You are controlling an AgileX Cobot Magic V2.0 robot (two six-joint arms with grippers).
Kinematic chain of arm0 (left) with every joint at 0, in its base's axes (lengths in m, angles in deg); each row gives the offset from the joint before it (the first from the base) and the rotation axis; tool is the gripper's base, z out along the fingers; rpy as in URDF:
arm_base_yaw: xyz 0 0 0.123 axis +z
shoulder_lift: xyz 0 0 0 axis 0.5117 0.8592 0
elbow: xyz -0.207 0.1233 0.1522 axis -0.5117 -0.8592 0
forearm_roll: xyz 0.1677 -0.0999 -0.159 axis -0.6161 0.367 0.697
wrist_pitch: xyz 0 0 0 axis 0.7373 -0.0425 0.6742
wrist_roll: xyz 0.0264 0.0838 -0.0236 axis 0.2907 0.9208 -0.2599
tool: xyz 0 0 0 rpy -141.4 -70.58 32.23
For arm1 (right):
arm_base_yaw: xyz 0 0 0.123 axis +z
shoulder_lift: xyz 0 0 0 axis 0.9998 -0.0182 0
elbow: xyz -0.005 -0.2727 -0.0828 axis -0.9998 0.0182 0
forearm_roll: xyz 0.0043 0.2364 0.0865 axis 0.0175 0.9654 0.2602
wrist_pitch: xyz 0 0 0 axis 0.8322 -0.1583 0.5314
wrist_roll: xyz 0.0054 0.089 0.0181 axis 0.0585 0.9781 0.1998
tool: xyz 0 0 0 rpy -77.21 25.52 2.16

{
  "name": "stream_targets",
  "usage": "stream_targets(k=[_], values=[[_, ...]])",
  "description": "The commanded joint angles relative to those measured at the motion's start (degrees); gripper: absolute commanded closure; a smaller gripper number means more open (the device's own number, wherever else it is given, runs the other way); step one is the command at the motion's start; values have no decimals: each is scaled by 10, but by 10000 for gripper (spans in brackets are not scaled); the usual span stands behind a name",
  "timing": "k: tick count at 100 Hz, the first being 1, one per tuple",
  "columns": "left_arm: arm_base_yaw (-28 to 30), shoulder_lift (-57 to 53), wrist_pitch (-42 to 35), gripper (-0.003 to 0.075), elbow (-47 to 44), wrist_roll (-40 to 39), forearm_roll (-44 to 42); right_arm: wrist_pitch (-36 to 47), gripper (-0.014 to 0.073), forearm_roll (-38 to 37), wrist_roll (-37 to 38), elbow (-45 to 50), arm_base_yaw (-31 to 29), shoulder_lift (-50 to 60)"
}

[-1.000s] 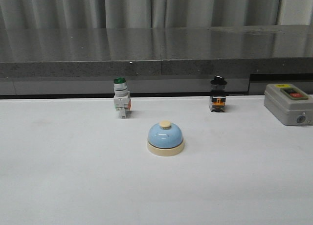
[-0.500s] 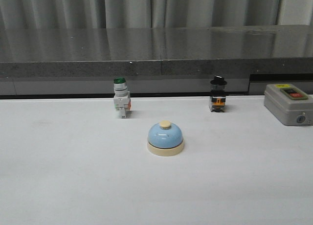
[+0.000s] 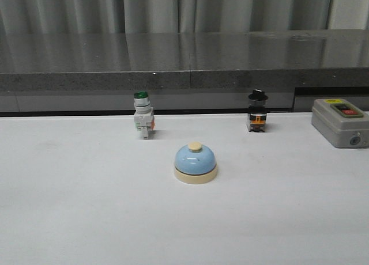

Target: Place and press bell with both arms

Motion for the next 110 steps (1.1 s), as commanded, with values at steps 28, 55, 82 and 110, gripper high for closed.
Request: stream_targets(k=[28,55,82,110], values=[[1,-18,-47,741,-24,-4,-1,44,654,-4,-5,-14,-4,0],[1,-18,-47,741,-24,-4,-1,47,654,-4,-5,-14,-4,0],[1,-18,-47,741,-24,-4,-1,174,654,-7,-5,81,-4,86],[1,-18,-47,741,-24,-4,-1,246,654,9,-5,215,-16,225]])
